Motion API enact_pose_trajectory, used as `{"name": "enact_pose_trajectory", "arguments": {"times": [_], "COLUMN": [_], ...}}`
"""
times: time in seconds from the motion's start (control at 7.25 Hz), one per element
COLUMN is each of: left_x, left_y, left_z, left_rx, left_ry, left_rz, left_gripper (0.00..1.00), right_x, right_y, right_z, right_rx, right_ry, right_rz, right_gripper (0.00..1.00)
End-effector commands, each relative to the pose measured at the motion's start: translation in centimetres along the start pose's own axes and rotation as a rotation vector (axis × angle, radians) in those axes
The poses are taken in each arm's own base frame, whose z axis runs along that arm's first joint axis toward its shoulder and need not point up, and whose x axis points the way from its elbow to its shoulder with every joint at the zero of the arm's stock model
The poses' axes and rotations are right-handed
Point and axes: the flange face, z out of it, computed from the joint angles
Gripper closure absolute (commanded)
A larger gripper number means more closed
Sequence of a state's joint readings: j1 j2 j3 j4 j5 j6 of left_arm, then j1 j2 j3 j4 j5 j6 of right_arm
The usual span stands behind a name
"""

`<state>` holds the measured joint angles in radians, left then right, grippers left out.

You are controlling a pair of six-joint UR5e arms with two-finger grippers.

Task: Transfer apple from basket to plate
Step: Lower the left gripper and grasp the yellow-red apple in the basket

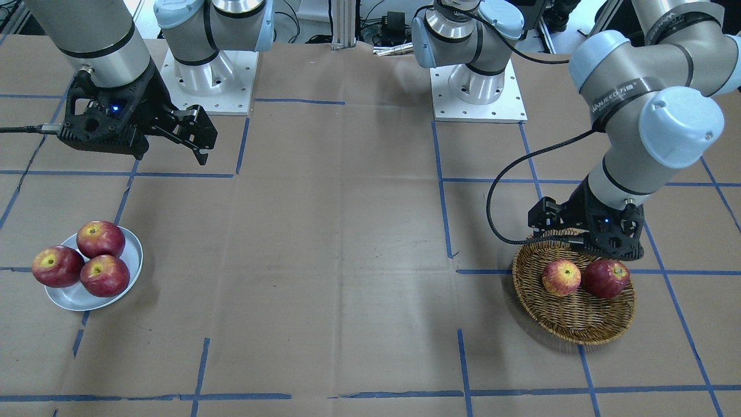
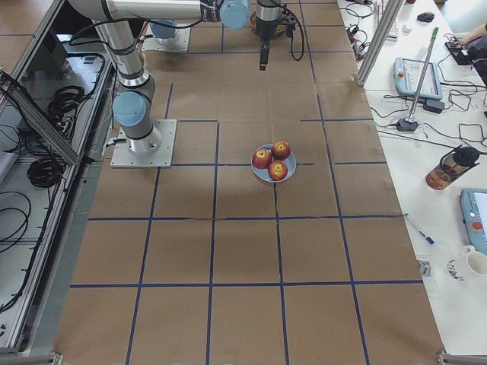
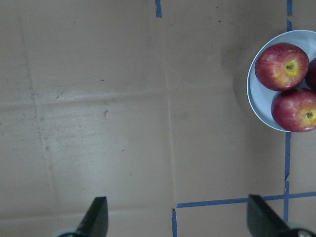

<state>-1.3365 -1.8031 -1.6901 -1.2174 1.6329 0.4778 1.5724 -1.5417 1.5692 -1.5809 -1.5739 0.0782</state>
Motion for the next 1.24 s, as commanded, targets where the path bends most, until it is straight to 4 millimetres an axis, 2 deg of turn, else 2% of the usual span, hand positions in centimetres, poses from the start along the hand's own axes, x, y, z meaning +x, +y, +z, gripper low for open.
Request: {"name": "enact_pose_trajectory", "arguments": {"times": [0.0,0.14,0.28,0.55,0.69,0.83,1.1], "left_x": [-3.9,-5.5,-5.8,-5.9,-5.8,-5.3,-5.3], "left_y": [-1.9,-1.7,-1.8,-2.4,-2.3,-1.6,-1.6], "left_z": [4.7,6.1,7.4,10.6,11.6,12.9,13.7], "left_rx": [0.03,0.013,0.001,-0.042,-0.057,-0.079,-0.068], "left_ry": [-0.013,-0.002,0.02,0.054,0.064,0.075,0.066], "left_rz": [0.061,0.062,0.059,0.06,0.061,0.063,0.06], "left_gripper": [0.01,0.01,0.01,0.01,0.01,0.01,0.01], "right_x": [0.0,0.0,0.0,0.0,0.0,0.0,0.0], "right_y": [0.0,0.0,0.0,0.0,0.0,0.0,0.0], "right_z": [0.0,0.0,0.0,0.0,0.0,0.0,0.0], "right_rx": [-0.001,-0.001,-0.001,-0.001,-0.001,0.001,-0.001], "right_ry": [0.0,0.0,0.0,0.0,0.0,0.0,0.0], "right_rz": [-0.002,-0.002,-0.002,-0.002,0.0,0.0,-0.002], "right_gripper": [0.0,0.0,0.0,0.0,0.0,0.0,0.0]}}
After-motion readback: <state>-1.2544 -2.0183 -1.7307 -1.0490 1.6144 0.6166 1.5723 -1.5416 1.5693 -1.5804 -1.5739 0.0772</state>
